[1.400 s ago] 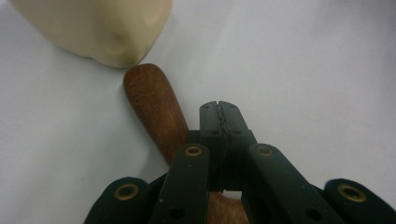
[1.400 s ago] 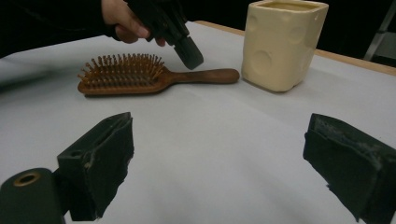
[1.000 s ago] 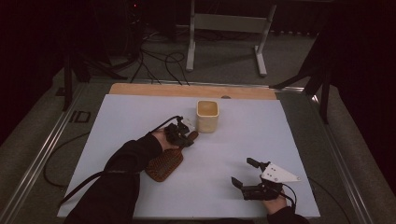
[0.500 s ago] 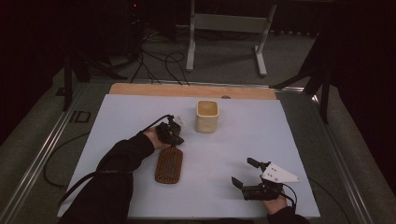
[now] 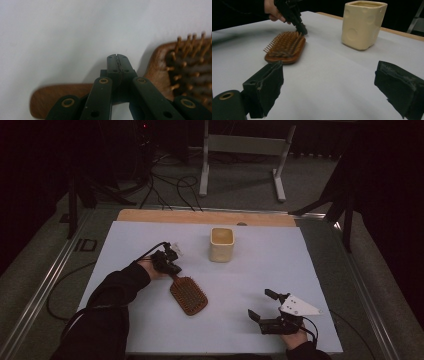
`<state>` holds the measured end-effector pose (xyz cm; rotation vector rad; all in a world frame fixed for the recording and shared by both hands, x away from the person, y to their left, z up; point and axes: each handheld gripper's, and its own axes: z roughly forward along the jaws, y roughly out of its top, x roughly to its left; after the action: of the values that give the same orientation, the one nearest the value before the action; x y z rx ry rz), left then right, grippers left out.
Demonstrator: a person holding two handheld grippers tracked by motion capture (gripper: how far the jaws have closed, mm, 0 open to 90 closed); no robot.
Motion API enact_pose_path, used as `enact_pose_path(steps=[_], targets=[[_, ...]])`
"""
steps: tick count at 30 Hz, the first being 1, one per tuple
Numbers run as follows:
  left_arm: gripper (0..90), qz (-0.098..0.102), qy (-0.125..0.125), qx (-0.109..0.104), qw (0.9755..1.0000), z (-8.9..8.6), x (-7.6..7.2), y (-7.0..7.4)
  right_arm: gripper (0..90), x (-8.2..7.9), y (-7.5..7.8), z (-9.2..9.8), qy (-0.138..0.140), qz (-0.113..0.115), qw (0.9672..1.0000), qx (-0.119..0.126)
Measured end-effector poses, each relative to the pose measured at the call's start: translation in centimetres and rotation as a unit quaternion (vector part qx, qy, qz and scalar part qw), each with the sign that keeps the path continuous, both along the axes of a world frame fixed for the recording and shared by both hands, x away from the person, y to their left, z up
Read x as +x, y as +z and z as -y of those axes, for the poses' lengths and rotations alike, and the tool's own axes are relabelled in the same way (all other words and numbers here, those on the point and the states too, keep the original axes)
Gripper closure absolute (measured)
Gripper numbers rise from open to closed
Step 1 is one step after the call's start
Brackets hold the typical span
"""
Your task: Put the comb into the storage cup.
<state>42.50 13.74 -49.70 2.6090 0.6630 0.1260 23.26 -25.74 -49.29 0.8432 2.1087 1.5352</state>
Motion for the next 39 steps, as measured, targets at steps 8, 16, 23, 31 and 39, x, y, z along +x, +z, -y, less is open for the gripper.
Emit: enact_pose_path(steps=[8, 16, 23, 31, 39], targets=[[90.0, -0.008, -0.007, 0.017, 0.9998, -1.9, -1.8, 0.1, 8.6, 0.0, 0.0, 0.0, -0.002, 0.000, 1.0000, 0.000], [90.0, -0.024, -0.015, 0.020, 0.9994, -3.3, -4.2, 0.3, 8.5, 0.0, 0.0, -0.1, -0.002, 0.000, 1.0000, -0.002], [90.0, -0.030, -0.021, 0.018, 0.9992, -3.7, -6.2, 0.4, 8.6, 0.1, 0.0, -0.2, -0.004, -0.002, 1.0000, -0.001], [90.0, -0.036, -0.027, 0.013, 0.9989, -3.8, -7.9, 0.8, 8.5, 0.1, 0.0, -0.2, -0.003, -0.002, 1.0000, -0.002], [90.0, -0.050, -0.029, 0.025, 0.9980, -3.1, -9.1, 0.5, 8.5, 0.1, 0.0, -0.2, -0.003, -0.002, 1.0000, -0.004]])
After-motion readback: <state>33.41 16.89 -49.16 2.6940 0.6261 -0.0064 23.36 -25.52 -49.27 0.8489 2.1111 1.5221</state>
